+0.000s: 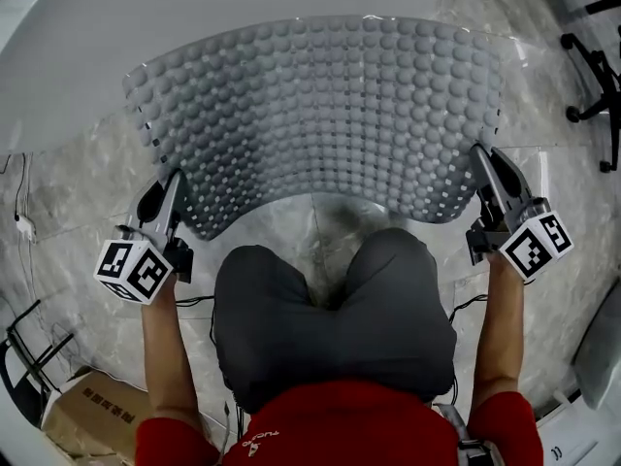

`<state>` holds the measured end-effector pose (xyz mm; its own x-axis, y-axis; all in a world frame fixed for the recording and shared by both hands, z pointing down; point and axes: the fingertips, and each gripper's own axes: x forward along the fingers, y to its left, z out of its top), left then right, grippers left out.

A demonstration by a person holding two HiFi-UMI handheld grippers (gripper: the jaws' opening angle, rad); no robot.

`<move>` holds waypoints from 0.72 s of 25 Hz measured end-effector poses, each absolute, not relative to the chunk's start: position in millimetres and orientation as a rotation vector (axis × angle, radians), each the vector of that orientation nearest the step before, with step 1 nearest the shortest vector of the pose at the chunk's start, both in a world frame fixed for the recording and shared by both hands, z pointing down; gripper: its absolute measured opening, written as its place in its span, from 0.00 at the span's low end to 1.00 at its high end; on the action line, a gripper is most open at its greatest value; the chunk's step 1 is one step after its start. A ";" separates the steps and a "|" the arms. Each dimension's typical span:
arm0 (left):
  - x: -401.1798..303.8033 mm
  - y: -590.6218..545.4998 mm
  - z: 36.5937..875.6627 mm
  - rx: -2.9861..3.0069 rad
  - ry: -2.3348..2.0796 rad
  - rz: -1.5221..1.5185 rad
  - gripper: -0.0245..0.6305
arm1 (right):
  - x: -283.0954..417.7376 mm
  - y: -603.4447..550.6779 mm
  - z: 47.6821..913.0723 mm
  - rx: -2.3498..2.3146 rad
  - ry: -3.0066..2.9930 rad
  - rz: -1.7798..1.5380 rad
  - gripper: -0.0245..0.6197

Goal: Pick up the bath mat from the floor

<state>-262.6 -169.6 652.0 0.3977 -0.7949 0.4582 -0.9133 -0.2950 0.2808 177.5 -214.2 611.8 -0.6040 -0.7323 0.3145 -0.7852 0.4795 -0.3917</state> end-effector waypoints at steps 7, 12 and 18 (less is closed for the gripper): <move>-264.9 -165.9 562.1 2.169 -1.498 0.301 0.11 | 171.1 -211.0 524.2 1.346 -2.647 0.754 0.10; -267.6 -165.0 465.6 2.176 -1.515 0.289 0.11 | 172.0 -207.6 425.5 1.357 -2.672 0.742 0.10; -273.8 -159.7 371.9 2.193 -1.545 0.239 0.11 | 162.7 -200.1 326.2 1.377 -2.697 0.713 0.10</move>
